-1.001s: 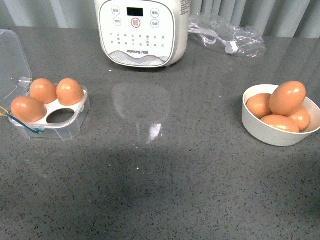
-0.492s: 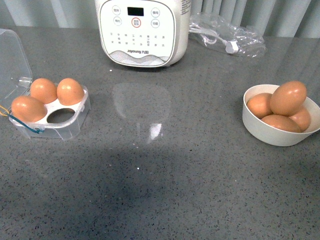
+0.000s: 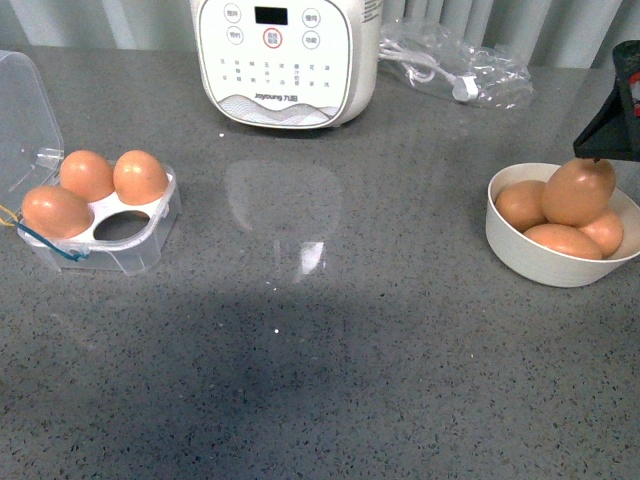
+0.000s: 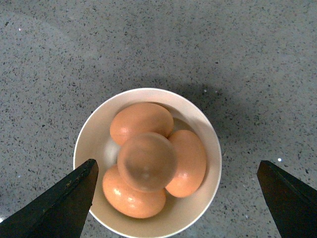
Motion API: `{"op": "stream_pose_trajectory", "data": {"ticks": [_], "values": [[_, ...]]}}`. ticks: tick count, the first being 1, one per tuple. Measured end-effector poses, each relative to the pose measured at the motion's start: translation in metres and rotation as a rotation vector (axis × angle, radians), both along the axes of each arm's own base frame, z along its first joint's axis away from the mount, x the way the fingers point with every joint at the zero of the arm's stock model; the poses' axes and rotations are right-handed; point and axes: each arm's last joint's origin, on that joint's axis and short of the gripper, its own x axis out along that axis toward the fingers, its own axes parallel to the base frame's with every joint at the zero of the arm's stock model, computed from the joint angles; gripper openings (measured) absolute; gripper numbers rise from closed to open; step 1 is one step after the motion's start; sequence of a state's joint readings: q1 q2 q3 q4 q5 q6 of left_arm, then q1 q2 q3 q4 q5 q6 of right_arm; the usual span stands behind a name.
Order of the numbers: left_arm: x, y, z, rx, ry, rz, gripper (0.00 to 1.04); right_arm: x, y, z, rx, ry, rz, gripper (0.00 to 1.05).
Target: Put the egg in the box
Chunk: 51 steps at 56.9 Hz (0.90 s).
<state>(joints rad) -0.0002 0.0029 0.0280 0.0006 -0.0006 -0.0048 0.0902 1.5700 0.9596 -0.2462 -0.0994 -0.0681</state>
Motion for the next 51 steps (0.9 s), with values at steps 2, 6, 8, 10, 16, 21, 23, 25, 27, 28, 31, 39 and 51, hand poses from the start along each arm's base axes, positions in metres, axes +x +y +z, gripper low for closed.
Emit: {"op": "stream_pose_trajectory", "data": {"ticks": [2,6,8,10,16,21,23,25,27,28,31,39,51], "values": [[0.000,0.000,0.000,0.000,0.000,0.000,0.98,0.003,0.002,-0.002,0.000,0.008,0.004,0.97],[0.000,0.000,0.000,0.000,0.000,0.000,0.98,0.006,0.004,-0.007,0.004,0.025,0.014,0.97],[0.000,0.000,0.000,0.000,0.000,0.000,0.98,0.008,0.006,-0.011,0.003,0.034,0.017,0.97],[0.000,0.000,0.000,0.000,0.000,0.000,0.98,0.009,0.007,-0.014,0.004,0.045,0.021,0.97],[0.000,0.000,0.000,0.000,0.000,0.000,0.98,0.014,0.013,-0.026,0.002,0.070,0.036,0.97],[0.000,0.000,0.000,0.000,0.000,0.000,0.98,0.017,0.016,-0.033,0.002,0.084,0.043,0.97],[0.000,0.000,0.000,0.000,0.000,0.000,0.98,0.018,0.017,-0.035,0.000,0.087,0.046,0.97],[0.000,0.000,0.000,0.000,0.000,0.000,0.98,0.019,0.018,-0.037,0.000,0.090,0.048,0.97],[0.000,0.000,0.000,0.000,0.000,0.000,0.98,0.020,0.019,-0.039,0.002,0.095,0.050,0.97],[0.000,0.000,0.000,0.000,0.000,0.000,0.98,0.020,0.020,-0.040,0.003,0.098,0.050,0.97],[0.000,0.000,0.000,0.000,0.000,0.000,0.98,0.022,0.021,-0.041,0.004,0.101,0.049,0.92],[0.000,0.000,0.000,0.000,0.000,0.000,0.98,0.024,0.022,-0.039,0.003,0.090,0.051,0.73],[0.000,0.000,0.000,0.000,0.000,0.000,0.98,0.026,0.022,-0.036,-0.006,0.077,0.050,0.45]]}}
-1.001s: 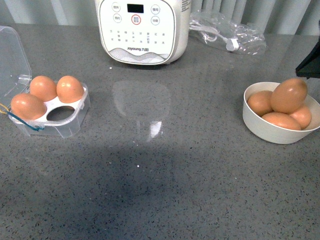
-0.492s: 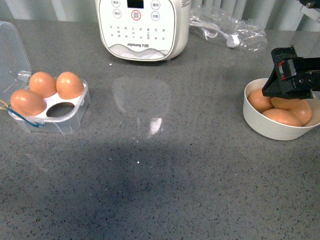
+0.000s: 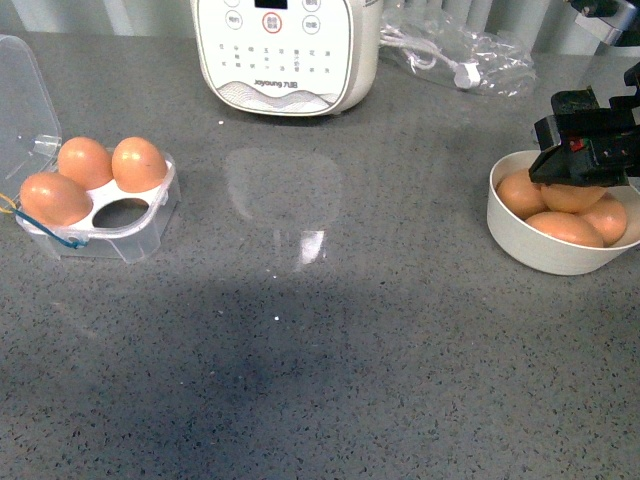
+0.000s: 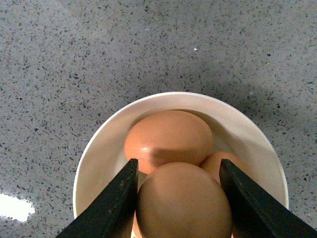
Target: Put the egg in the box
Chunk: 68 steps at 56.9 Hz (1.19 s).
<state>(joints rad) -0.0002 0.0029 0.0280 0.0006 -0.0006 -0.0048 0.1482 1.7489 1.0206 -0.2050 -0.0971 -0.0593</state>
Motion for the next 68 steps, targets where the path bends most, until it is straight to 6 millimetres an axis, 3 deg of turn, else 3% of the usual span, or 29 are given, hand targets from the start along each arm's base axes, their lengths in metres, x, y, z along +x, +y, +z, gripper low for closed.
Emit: {"op": "stream_pose_trajectory", "data": {"ticks": [9,16,25,30,48,68], "values": [[0.000,0.000,0.000,0.000,0.000,0.000,0.98,-0.002,0.001,0.006,-0.003,-0.009,0.011,0.43],[0.000,0.000,0.000,0.000,0.000,0.000,0.98,-0.008,0.006,0.030,-0.012,-0.095,0.065,0.42],[0.000,0.000,0.000,0.000,0.000,0.000,0.98,-0.011,0.033,0.065,0.037,-0.188,0.258,0.42],[0.000,0.000,0.000,0.000,0.000,0.000,0.98,-0.009,0.053,0.071,0.056,-0.212,0.370,0.42],[0.000,0.000,0.000,0.000,0.000,0.000,0.98,0.011,0.131,0.062,0.130,-0.206,0.705,0.42],[0.000,0.000,0.000,0.000,0.000,0.000,0.98,0.032,0.197,0.045,0.213,-0.172,0.936,0.42]]}}
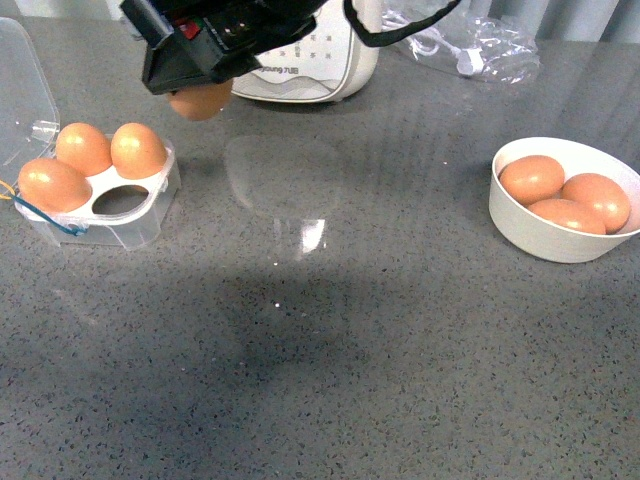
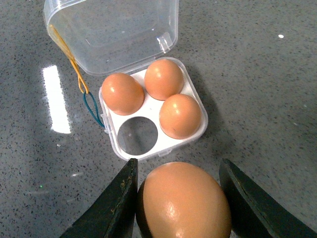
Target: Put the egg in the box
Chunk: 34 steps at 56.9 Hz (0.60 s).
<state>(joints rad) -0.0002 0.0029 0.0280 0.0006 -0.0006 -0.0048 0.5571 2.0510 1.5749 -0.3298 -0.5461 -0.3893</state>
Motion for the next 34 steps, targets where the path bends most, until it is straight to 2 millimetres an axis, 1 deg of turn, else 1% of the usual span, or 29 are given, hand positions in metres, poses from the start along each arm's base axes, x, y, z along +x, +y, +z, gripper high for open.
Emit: {"op": "stream_pose_trajectory", "data": {"ticks": [10,26,34], "values": [[0.000,0.000,0.000,0.000,0.000,0.000,0.98,0.006,0.018,-0.009,0.016,0.039,0.029,0.42],[0.000,0.000,0.000,0.000,0.000,0.000,0.98,0.006,0.036,-0.032,0.006,0.106,0.040,0.42],[0.000,0.000,0.000,0.000,0.000,0.000,0.98,0.007,0.045,-0.036,0.007,0.120,0.043,0.42]]}}
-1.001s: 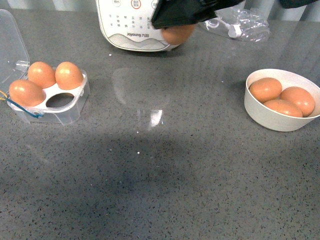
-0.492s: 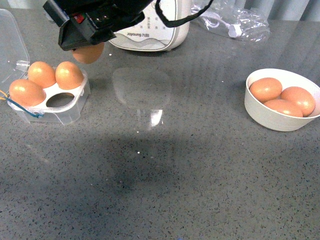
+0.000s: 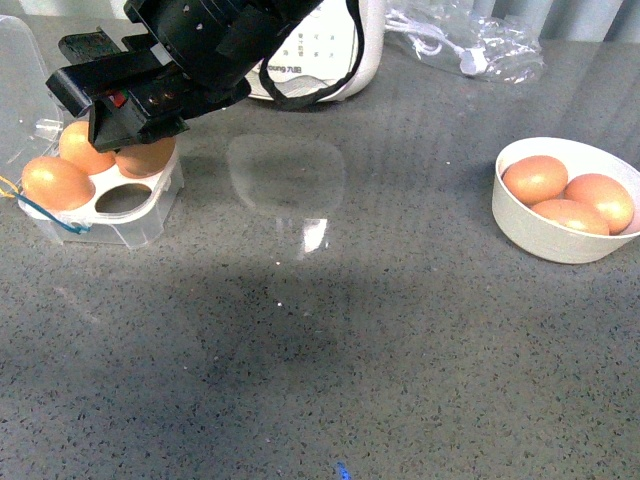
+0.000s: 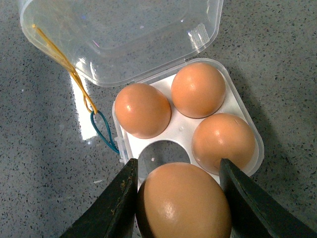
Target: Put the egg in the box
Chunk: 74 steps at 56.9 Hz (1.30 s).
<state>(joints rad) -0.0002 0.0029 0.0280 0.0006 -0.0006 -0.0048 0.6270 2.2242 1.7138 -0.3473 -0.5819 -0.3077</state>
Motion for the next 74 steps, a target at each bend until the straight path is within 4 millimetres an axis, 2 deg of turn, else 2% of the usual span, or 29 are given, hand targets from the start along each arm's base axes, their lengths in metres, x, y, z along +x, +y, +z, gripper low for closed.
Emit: {"op": "stream_pose_trajectory", "data": {"ticks": [20,28,38,40,51,61,68,71,74], "values": [[0.000,0.000,0.000,0.000,0.000,0.000,0.98,-0.005,0.015,-0.007,-0.012,0.022,0.032,0.43],[0.000,0.000,0.000,0.000,0.000,0.000,0.98,-0.005,0.019,-0.007,0.004,0.005,0.037,0.73],[0.000,0.000,0.000,0.000,0.000,0.000,0.98,-0.004,0.014,-0.001,0.042,-0.011,0.015,0.98],[0.000,0.000,0.000,0.000,0.000,0.000,0.98,-0.005,0.013,0.000,0.047,-0.015,0.009,0.99],[0.000,0.000,0.000,0.000,0.000,0.000,0.98,-0.002,-0.008,0.027,0.096,-0.070,-0.109,0.97],[0.000,0.000,0.000,0.000,0.000,0.000,0.98,-0.003,-0.044,0.058,0.159,-0.121,-0.313,0.97],[0.000,0.000,0.000,0.000,0.000,0.000,0.98,-0.004,-0.072,0.064,0.143,-0.161,-0.501,0.97],[0.000,0.000,0.000,0.000,0.000,0.000,0.98,-0.007,-0.086,0.061,0.138,-0.244,-0.606,0.97],[0.000,0.000,0.000,0.000,0.000,0.000,0.98,-0.010,-0.099,0.056,0.149,-0.431,-0.827,0.89]]}}
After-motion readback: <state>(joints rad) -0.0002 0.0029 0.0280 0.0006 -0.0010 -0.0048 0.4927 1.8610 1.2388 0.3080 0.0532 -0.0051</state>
